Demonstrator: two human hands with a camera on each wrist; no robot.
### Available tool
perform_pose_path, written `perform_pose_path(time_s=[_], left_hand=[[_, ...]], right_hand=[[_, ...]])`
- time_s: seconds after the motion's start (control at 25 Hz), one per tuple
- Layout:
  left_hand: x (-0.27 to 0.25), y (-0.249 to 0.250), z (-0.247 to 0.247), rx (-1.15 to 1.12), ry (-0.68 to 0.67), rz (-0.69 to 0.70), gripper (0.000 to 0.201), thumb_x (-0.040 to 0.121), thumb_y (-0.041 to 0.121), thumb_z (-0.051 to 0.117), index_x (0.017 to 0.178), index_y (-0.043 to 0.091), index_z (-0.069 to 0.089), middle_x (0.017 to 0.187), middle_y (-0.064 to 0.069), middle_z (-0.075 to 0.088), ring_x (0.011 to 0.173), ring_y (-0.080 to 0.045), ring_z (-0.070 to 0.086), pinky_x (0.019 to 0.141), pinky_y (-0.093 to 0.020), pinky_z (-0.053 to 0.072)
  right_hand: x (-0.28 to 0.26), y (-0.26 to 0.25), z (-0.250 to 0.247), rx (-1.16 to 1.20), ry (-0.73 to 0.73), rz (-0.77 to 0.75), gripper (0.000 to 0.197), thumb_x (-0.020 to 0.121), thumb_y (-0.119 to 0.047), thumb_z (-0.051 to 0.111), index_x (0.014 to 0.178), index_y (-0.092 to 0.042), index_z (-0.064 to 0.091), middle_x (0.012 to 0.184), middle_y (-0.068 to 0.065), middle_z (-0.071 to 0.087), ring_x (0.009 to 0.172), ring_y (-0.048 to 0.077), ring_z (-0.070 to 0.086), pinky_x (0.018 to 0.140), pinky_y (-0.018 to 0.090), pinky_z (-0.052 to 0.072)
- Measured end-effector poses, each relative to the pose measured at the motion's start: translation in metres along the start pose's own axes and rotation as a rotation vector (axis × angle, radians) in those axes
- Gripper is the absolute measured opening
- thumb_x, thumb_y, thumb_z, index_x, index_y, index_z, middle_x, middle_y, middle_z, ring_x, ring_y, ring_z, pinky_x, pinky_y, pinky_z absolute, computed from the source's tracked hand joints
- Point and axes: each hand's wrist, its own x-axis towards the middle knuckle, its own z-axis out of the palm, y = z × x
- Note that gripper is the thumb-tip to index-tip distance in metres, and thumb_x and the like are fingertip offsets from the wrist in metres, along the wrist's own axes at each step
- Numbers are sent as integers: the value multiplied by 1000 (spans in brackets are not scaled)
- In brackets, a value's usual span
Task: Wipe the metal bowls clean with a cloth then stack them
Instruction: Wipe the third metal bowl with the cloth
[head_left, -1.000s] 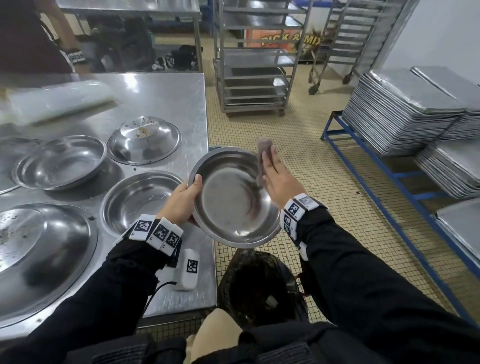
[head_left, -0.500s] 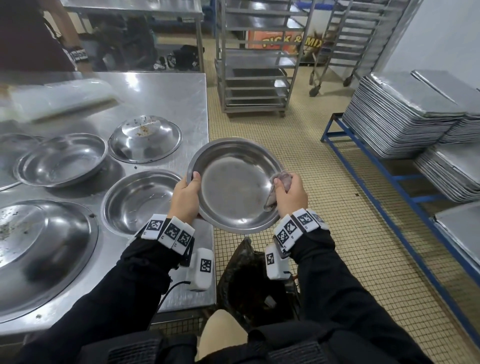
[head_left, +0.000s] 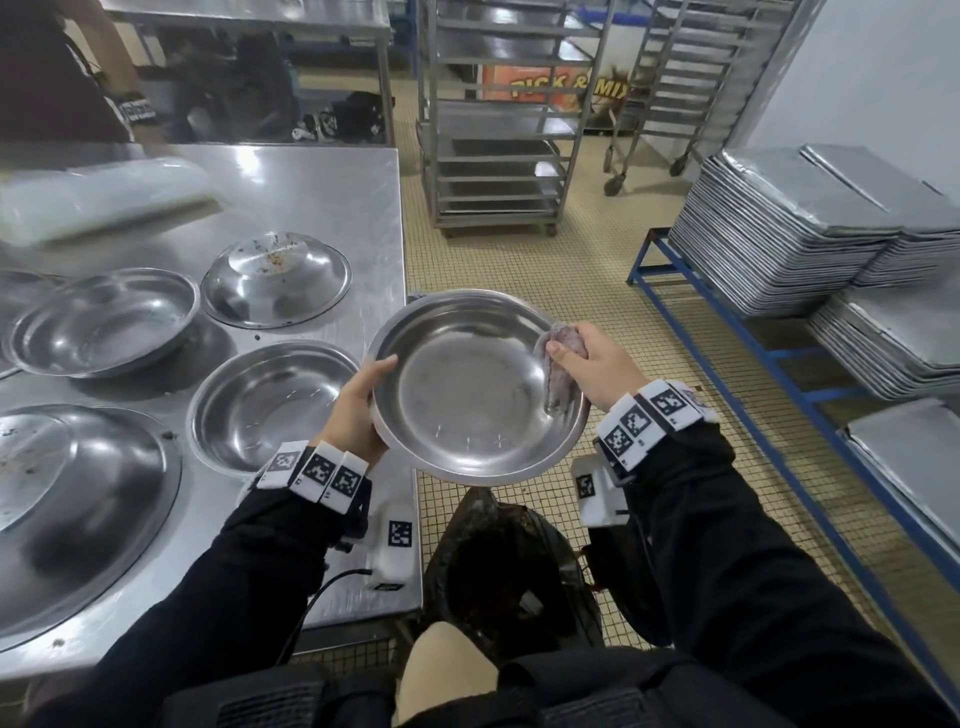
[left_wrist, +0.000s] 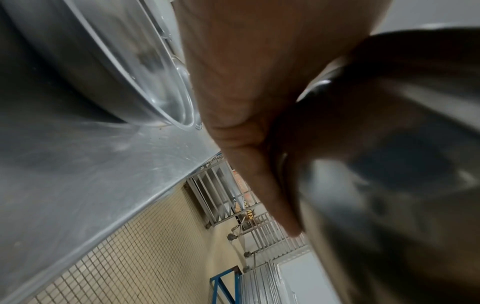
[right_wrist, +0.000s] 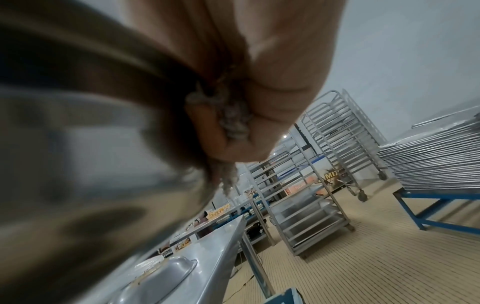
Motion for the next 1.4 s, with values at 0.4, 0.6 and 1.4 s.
perform_pose_path(time_s=[0.4, 0.6, 1.4], left_hand=[[-5, -15, 40, 260, 315, 138, 33, 98, 42, 40, 101, 18, 64, 93, -10, 70, 90, -28, 64, 88, -46, 50], [1, -3, 10, 136, 109, 165, 61, 81, 45, 61, 128, 8, 47, 115, -16, 62, 100, -34, 64, 81, -43, 56], [-18, -3, 19, 142, 166, 200, 52, 89, 47, 55, 127, 13, 49, 111, -15, 65, 100, -36, 64, 83, -48, 53]], right_hand=[[-31, 2, 49, 303, 391, 142, 20, 98, -27, 47, 111, -12, 45, 88, -4, 57, 73, 7, 59, 53, 12, 39], [-29, 5, 10, 162, 237, 82, 15, 97, -27, 49, 106, -16, 52, 88, -6, 58, 76, 8, 59, 57, 15, 42], [-41, 11, 7, 271, 203, 30, 18, 93, -31, 54, 109, -22, 55, 96, -2, 65, 89, 16, 66, 79, 35, 56]])
